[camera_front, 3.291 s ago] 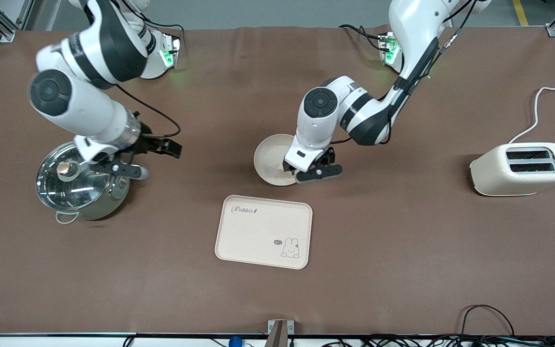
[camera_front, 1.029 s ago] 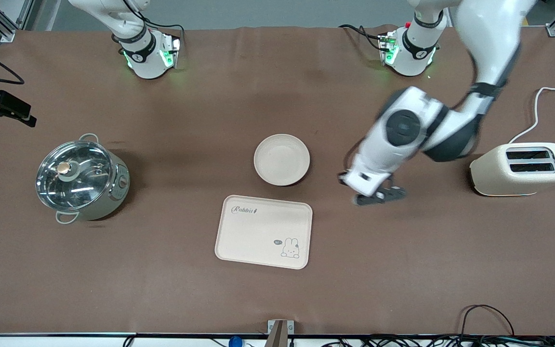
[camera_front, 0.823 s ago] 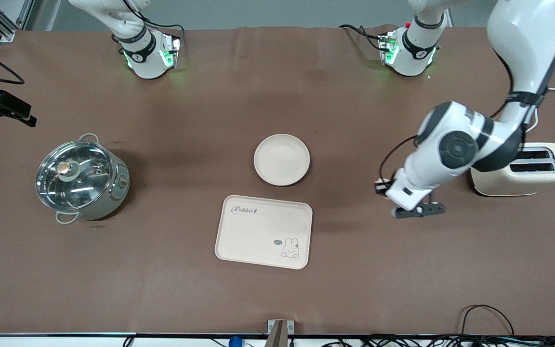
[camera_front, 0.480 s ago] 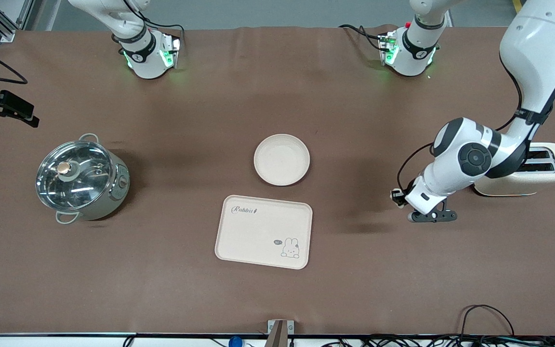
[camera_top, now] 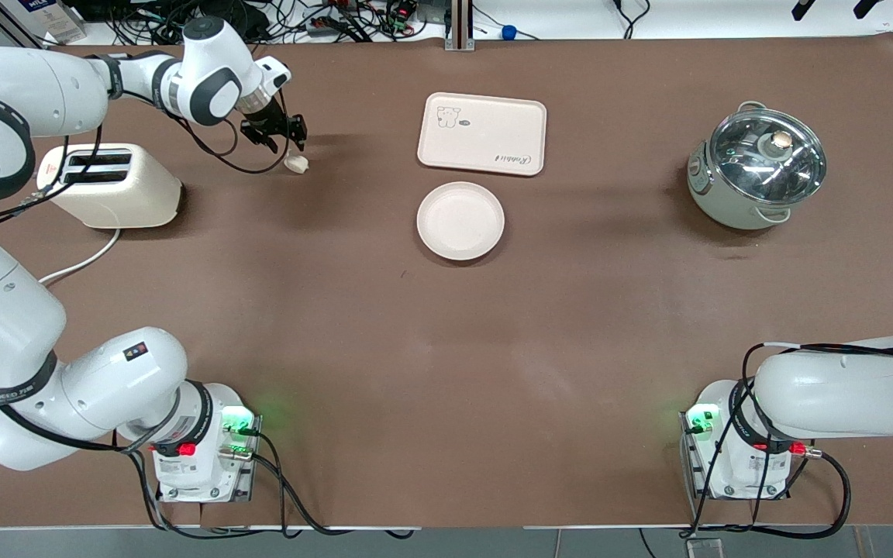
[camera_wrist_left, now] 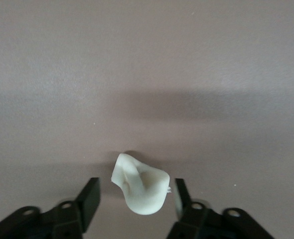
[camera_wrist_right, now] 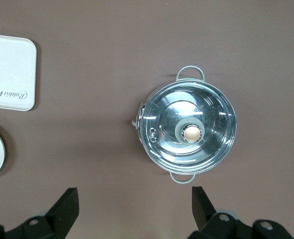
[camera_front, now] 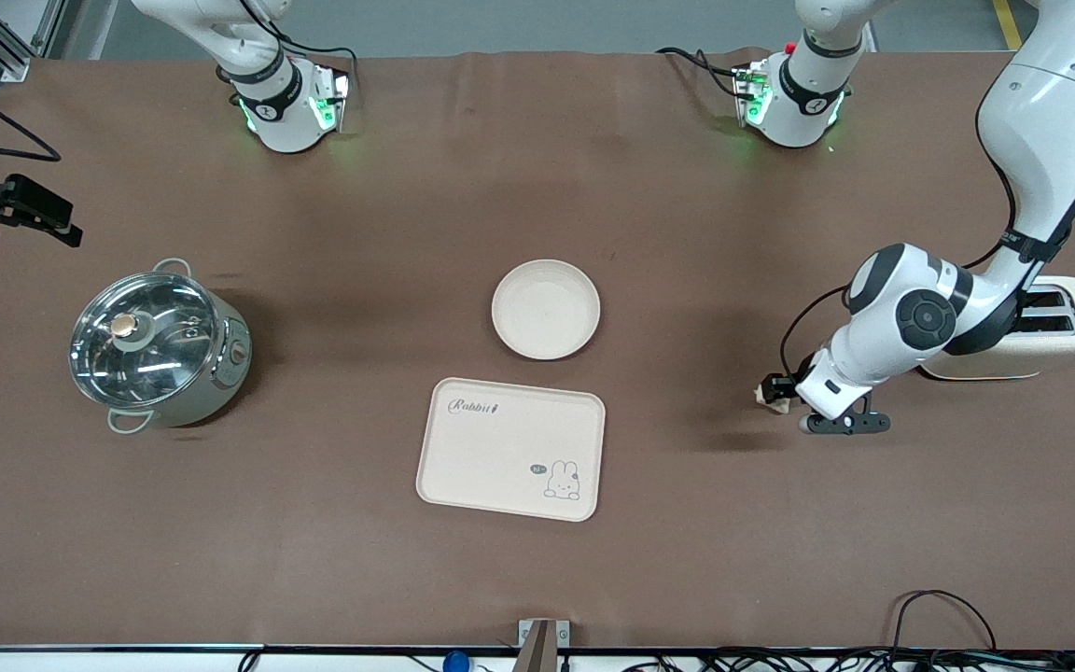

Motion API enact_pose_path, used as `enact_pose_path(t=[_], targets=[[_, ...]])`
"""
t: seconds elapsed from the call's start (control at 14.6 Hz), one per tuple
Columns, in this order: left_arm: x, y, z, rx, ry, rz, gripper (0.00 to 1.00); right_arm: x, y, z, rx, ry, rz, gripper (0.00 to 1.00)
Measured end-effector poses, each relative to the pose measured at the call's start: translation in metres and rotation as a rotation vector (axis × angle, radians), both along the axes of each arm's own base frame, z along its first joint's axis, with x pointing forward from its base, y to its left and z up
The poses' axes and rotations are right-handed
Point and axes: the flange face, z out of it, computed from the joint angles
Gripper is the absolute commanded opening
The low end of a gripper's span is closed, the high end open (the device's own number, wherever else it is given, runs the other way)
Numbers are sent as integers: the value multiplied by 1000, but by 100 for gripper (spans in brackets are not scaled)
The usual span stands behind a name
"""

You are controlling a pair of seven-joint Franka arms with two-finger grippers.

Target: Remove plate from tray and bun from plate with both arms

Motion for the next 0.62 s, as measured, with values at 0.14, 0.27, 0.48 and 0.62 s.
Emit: enact_pose_path(t=[0.14,0.27,0.48,0.62], targets=[[5,-18,40,42,0,-31,100,0,0,1,0,-3,1,100],[9,-40,107,116,14,-56,100,0,2,2,0,-5,4,100],[8,-60,208,162,28,-40,100,0,4,2,0,-5,7,100],[7,-56,243,144,34,-18,100,0,3,2,0,-5,6,100]])
